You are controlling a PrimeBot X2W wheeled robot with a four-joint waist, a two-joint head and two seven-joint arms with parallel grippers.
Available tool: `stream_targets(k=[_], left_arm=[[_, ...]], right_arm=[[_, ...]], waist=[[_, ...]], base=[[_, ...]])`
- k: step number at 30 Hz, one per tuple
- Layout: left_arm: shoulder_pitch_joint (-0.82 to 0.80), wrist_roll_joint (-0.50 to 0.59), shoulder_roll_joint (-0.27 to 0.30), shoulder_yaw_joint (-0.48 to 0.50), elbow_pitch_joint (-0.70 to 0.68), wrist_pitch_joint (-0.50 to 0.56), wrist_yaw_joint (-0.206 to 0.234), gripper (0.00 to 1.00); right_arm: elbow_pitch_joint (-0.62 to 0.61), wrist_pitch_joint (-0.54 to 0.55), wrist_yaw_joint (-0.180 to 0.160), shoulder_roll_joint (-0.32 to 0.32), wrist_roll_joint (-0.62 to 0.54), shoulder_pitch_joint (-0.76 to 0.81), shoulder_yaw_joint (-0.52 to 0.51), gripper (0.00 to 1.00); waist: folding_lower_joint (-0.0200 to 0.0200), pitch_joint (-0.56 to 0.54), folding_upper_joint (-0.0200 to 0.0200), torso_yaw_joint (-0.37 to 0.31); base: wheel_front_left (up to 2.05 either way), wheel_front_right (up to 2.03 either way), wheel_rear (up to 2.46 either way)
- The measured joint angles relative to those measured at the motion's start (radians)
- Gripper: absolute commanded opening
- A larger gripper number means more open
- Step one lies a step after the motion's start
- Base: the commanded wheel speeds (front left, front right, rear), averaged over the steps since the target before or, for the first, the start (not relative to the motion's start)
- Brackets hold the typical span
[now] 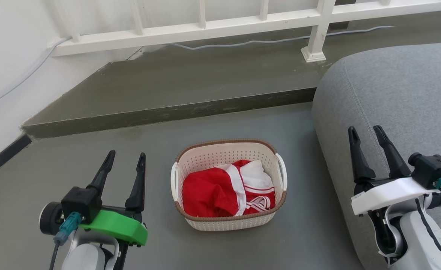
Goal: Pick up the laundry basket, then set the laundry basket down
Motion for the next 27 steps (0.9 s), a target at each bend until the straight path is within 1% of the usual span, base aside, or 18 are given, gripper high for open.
stream_targets(k=[4,11,22,27], left_arm=[[0.000,0.000,-0.004,0.005,0.004,0.000,0.000,1.00],[0.001,-0.002,-0.018,0.012,0.004,0.000,0.000,1.00],[-0.007,-0.030,-0.021,0.043,-0.012,0.000,0.000,1.00],[-0.065,-0.039,-0.023,0.051,-0.010,0.000,0.000,1.00]], right_arm=[[0.003,0.000,0.007,0.008,-0.001,0.000,-0.005,1.00],[0.003,0.000,0.008,0.015,-0.001,0.000,-0.025,1.00],[0.020,-0.004,0.017,0.019,-0.001,-0.050,-0.039,1.00],[0.048,-0.004,0.017,0.023,0.000,-0.079,-0.048,1.00]], waist=[[0.0000,0.002,0.0000,0.000],[0.0000,0.030,0.0000,0.000],[0.0000,0.135,0.0000,-0.011],[0.0000,0.192,0.0000,-0.021]], base=[[0.00,0.00,0.00],[0.00,0.00,0.00],[0.00,0.00,0.00],[0.00,0.00,0.00]])
